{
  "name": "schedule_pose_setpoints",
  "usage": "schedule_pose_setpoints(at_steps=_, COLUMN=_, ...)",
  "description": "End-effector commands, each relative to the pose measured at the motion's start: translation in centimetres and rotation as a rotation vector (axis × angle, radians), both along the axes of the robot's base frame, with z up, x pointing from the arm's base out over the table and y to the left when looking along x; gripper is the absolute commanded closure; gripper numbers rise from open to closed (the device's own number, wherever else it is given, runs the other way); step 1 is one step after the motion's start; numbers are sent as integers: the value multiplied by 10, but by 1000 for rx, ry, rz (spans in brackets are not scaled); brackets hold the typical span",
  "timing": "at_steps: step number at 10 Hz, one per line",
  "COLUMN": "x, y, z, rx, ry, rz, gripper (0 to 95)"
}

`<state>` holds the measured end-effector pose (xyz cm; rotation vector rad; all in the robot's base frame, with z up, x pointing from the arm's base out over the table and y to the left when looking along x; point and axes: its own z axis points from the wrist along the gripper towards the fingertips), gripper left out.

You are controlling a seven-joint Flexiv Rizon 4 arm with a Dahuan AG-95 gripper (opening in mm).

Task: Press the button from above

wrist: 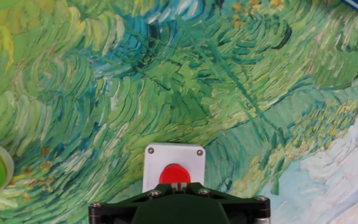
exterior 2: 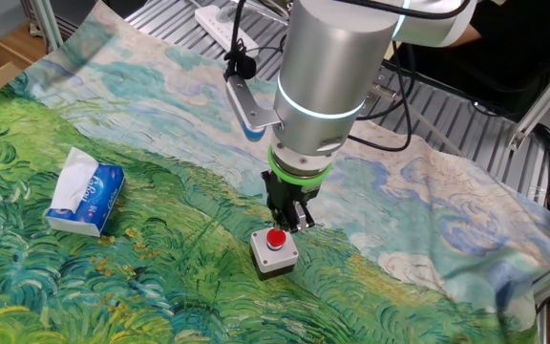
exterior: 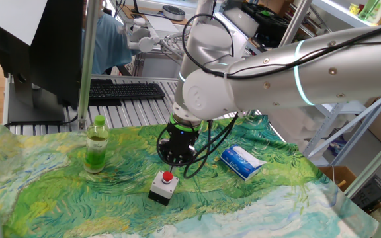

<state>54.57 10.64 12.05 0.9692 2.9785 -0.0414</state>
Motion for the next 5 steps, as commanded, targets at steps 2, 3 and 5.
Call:
schedule_pose_setpoints(at_steps=2, x=1, y=-1, z=-1, rx=-2, ry=2, rz=-2, gripper=950)
schedule_pose_setpoints(at_steps=3, x=0, y=-1, z=-1, rx=-2, ry=2, rz=-3, gripper=950)
schedule_pose_setpoints(at_steps=5, x=-1, y=-2, z=-3, rx=-2, ry=0, rz=-4, gripper=950)
